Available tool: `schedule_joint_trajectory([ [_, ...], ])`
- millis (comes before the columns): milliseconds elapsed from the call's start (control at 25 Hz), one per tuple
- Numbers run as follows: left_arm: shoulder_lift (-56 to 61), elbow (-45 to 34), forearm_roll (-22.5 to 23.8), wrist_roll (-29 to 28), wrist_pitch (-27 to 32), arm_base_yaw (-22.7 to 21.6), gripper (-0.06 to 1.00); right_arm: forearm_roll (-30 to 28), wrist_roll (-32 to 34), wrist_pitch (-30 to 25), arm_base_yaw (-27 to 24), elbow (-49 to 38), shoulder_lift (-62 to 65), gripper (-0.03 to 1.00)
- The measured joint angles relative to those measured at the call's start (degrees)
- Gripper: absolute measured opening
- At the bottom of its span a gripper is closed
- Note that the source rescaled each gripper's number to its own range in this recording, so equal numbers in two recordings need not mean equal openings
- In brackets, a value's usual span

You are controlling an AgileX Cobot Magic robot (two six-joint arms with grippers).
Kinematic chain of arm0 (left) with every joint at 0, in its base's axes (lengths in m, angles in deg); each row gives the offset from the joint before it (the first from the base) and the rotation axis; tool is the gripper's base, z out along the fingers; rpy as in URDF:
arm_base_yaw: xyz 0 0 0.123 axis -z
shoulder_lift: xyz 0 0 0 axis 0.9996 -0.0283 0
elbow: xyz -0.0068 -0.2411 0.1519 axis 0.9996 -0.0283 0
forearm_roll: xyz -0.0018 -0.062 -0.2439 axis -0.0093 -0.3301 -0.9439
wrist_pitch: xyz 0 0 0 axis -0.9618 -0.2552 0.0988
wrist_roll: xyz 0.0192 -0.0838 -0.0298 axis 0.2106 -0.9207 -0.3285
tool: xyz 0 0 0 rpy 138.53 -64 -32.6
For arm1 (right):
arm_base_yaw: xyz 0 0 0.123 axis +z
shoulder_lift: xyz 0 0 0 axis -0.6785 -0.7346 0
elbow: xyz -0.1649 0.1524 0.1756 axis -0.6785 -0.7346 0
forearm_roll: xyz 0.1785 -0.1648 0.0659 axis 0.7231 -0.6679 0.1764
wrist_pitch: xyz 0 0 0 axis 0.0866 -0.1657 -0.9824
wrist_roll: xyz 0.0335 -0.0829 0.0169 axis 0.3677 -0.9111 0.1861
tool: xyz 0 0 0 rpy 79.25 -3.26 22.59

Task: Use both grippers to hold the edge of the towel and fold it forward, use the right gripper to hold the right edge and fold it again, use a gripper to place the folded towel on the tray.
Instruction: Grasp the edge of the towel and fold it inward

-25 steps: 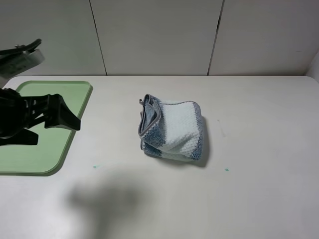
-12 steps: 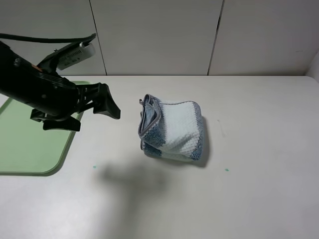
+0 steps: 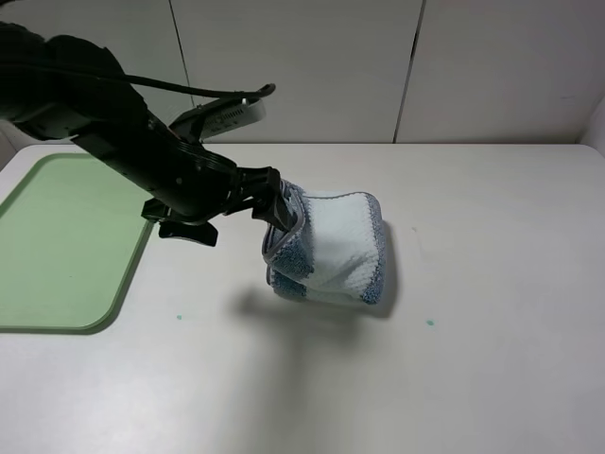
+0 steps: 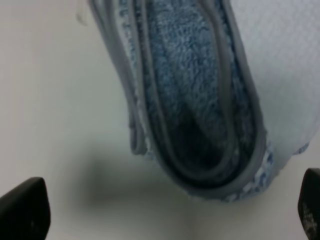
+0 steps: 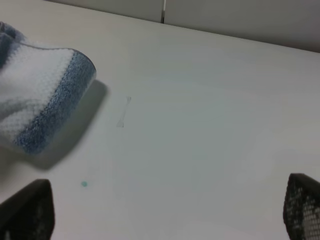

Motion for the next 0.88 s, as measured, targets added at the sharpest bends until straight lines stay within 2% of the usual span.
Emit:
schedule_joint_trajectory([
  [320, -6.2, 3.9, -0.1, 1.1, -1.0, 0.9, 1.00, 0.0, 0.0, 0.0, 0.0, 0.0, 0.0, 1.00],
  [880, -12.1, 4.4, -0.2, 3.1, -3.4, 1.0, 1.00, 0.0, 0.0, 0.0, 0.0, 0.0, 0.0, 1.00],
])
